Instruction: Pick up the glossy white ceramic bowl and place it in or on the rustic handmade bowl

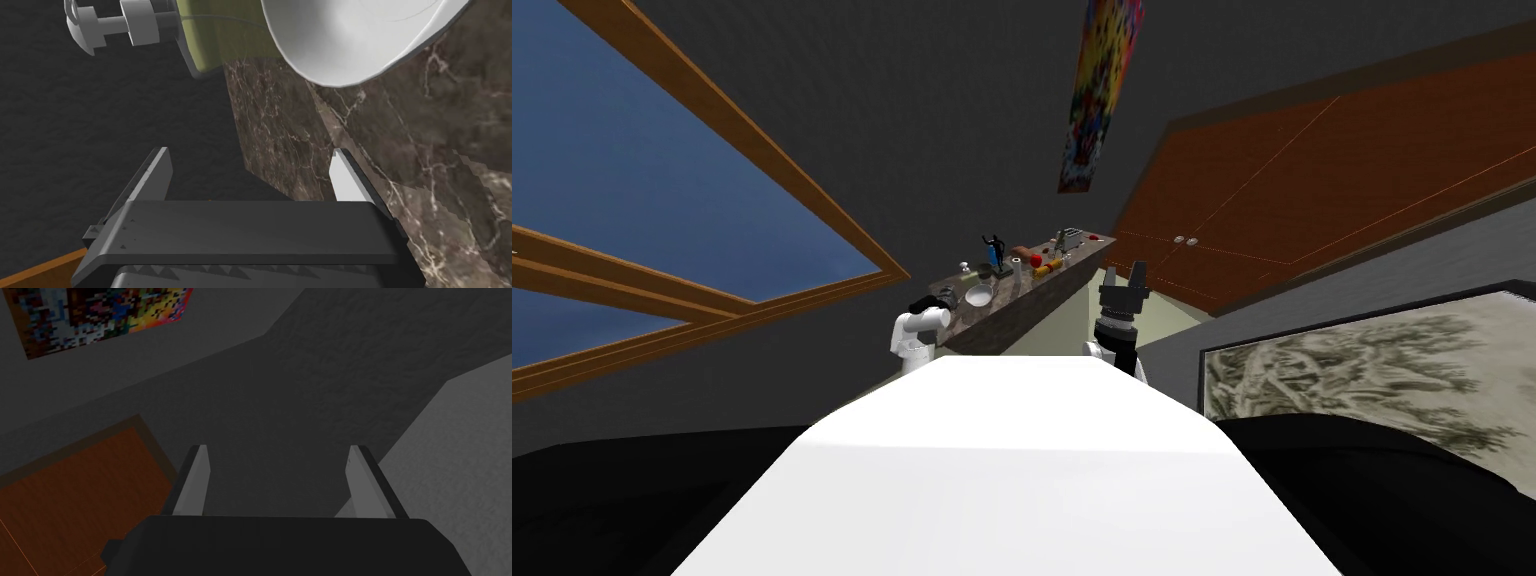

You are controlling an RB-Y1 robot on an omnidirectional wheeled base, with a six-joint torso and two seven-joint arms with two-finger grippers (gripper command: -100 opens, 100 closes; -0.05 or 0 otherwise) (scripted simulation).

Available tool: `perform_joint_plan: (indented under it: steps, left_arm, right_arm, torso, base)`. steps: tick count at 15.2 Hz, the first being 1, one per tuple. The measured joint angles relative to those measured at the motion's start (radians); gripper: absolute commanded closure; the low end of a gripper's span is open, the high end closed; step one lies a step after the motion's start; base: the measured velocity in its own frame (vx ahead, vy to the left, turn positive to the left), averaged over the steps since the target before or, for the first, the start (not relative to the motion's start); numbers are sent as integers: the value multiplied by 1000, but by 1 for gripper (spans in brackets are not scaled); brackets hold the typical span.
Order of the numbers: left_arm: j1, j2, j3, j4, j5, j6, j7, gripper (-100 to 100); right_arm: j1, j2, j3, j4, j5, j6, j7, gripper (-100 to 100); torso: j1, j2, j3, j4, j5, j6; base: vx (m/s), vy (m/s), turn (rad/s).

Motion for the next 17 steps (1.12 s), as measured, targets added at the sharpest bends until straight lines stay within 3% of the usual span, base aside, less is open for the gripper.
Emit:
perform_joint_plan:
  steps: [17]
  left_arm:
    - [-94, 12, 44, 64, 23, 331, 51, -100]
  right_arm:
    - [0, 0, 0, 0, 0, 0, 0, 0]
  torso:
    - [0, 0, 0, 0, 0, 0]
  base:
    - [7, -13, -74]
